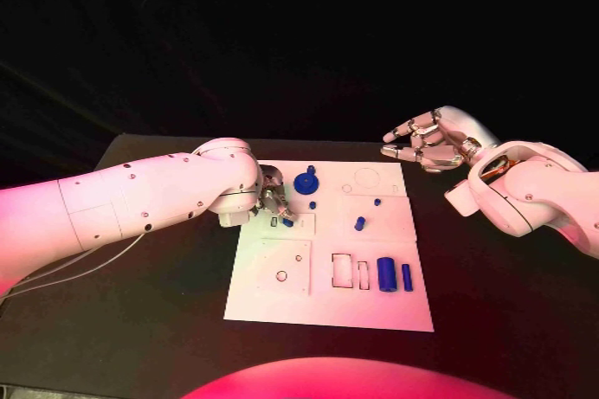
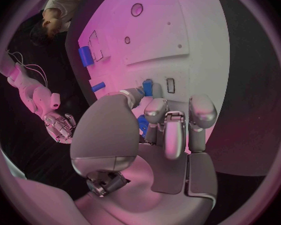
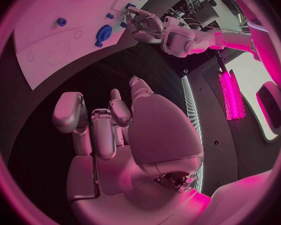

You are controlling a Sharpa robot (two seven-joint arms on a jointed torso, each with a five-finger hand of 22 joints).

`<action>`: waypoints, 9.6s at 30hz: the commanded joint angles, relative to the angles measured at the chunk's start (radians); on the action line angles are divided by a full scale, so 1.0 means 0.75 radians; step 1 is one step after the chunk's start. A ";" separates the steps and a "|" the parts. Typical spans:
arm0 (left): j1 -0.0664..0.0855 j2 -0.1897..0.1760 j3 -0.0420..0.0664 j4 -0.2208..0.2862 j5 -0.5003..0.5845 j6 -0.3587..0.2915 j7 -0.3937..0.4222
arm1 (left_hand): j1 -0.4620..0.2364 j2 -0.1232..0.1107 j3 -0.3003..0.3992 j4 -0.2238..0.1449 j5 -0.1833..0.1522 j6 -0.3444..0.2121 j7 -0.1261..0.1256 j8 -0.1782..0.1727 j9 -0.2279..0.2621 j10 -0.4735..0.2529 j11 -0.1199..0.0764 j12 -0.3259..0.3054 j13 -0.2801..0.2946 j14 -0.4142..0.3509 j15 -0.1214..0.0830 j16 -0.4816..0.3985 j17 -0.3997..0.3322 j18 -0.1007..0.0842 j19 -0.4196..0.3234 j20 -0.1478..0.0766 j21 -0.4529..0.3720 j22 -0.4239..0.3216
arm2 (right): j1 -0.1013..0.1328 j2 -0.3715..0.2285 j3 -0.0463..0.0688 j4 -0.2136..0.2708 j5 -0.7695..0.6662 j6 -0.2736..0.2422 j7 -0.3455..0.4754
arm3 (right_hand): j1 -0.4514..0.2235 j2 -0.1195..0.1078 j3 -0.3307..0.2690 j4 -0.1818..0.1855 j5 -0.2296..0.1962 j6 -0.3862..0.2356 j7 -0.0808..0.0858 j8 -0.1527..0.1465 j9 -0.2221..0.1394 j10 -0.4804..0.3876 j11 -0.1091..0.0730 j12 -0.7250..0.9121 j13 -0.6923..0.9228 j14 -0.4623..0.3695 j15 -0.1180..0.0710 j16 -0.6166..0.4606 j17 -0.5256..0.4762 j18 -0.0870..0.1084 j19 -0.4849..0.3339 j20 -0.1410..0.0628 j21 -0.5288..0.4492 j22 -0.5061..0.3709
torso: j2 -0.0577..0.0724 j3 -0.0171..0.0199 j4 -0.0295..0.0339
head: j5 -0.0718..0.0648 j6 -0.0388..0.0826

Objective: Assemble the parts on the task board

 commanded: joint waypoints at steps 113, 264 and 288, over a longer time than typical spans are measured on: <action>0.093 0.030 0.053 -0.273 -0.016 0.088 0.005 | -0.146 0.172 -0.742 0.032 0.004 -0.083 0.045 -0.107 -0.089 -0.214 0.060 -0.314 -0.358 0.100 0.040 -0.033 0.227 -0.001 -0.026 0.038 -0.042 -0.059 | 0.000 -0.006 0.000 -0.014 -0.002 -0.001 0.024 | -0.046 0.001 -0.024 0.015 0.004 -0.020 -0.004 0.014 -0.004 0.000 -0.001 -0.010 -0.008 0.064 -0.008 -0.016 0.037 0.026 -0.006 -0.005 -0.019 -0.008 | 0.005 -0.0020 -0.0017 | 0.020 0.028; -0.009 -0.147 0.004 0.097 -0.042 -0.106 0.006 | -0.221 0.051 0.444 -0.385 0.221 -0.064 0.002 0.170 -0.185 -0.096 0.013 -0.155 -0.349 0.119 0.000 0.004 0.274 -0.021 0.036 0.001 0.027 0.067 | -0.002 -0.003 0.000 -0.021 -0.002 0.003 0.031 | -0.039 0.009 -0.021 0.008 0.022 -0.020 -0.005 0.022 -0.004 0.004 -0.003 -0.004 -0.005 0.066 -0.010 -0.016 0.040 0.026 -0.004 -0.006 -0.024 -0.009 | 0.002 0.0003 0.0039 | 0.038 -0.010; -0.014 -0.130 0.001 0.096 -0.055 -0.019 -0.010 | -0.245 0.042 0.434 -0.401 0.214 -0.058 -0.003 0.193 -0.189 -0.070 0.009 -0.123 -0.319 0.120 -0.002 0.005 0.276 -0.026 0.048 0.000 0.038 0.089 | -0.002 -0.004 0.000 -0.019 -0.004 0.003 0.032 | -0.036 0.009 -0.020 0.006 0.027 -0.021 -0.005 0.023 -0.005 0.004 -0.003 -0.003 -0.005 0.066 -0.010 -0.016 0.041 0.026 -0.003 -0.006 -0.025 -0.009 | 0.000 0.0009 0.0036 | 0.038 -0.019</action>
